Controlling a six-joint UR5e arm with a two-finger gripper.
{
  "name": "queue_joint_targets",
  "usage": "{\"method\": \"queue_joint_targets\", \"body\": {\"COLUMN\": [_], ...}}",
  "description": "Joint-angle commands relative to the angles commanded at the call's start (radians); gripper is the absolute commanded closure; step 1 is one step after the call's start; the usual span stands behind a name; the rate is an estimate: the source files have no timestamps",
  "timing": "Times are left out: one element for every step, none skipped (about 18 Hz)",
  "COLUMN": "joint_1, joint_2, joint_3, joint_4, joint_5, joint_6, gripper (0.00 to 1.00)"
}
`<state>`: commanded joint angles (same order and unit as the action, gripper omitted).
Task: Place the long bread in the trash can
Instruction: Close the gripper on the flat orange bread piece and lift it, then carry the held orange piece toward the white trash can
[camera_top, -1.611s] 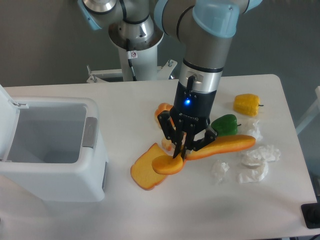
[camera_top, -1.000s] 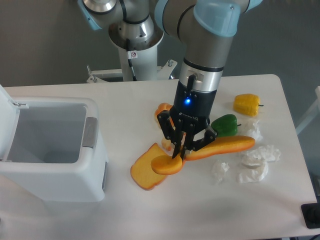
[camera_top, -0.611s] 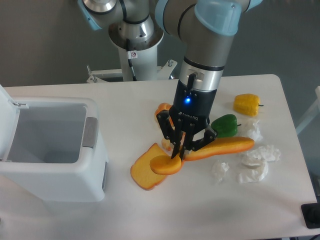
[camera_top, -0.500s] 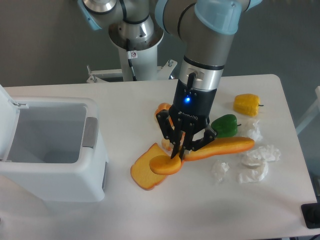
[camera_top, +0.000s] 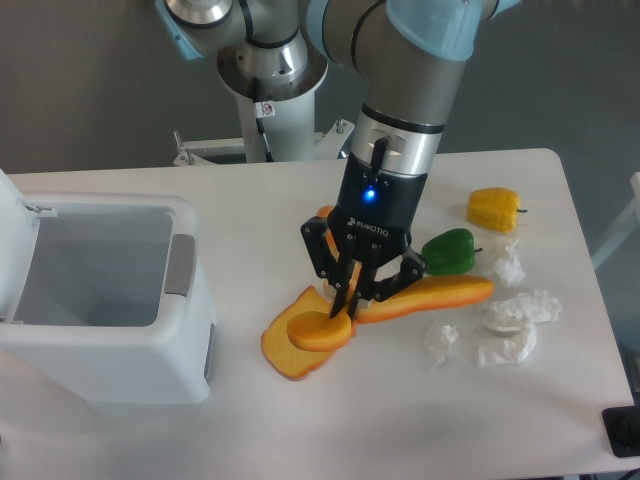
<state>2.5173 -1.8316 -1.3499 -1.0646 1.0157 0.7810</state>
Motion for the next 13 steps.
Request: {"method": "queue_joint_targets", "body": {"joint_1": [0.000, 0.000, -0.005, -0.017, -0.031, -0.043, -0.057, -0.067, -0.074, -0.077, -0.084, -0.092, -0.094], "joint_2": [0.009, 0.017, 0.020, 0.021, 0.025, 0.032, 0.034, 0.038, 0.046, 0.048, 0.048, 0.048, 0.048], "joint_3": [0.000, 0.000, -0.002, 0.000, -0.002, -0.002, -0.003, -0.005, -0.006, -0.006, -0.006, -0.006, -0.006], "joint_4": [0.000, 0.000, 0.000, 0.000, 0.000, 0.002, 0.002, 0.002, 0.002, 0.003, 0.006, 0.015, 0.024], "joint_5": [-0.014, -0.020, -0.028, -0.032, -0.039, -0.045, -0.051, -0.058, -0.066, -0.080, -0.103, -0.120, -0.132], "joint_6": [-0.015, -0.032, -0.051, -0.074, -0.104, -0.138, -0.170, -0.198, -0.218, -0.238, -0.265, -0.301, -0.337], "gripper": [0.91, 0.91, 0.91, 0.91, 0.91, 0.91, 0.91, 0.91, 0.91, 0.91, 0.91, 0.91, 0.91]}}
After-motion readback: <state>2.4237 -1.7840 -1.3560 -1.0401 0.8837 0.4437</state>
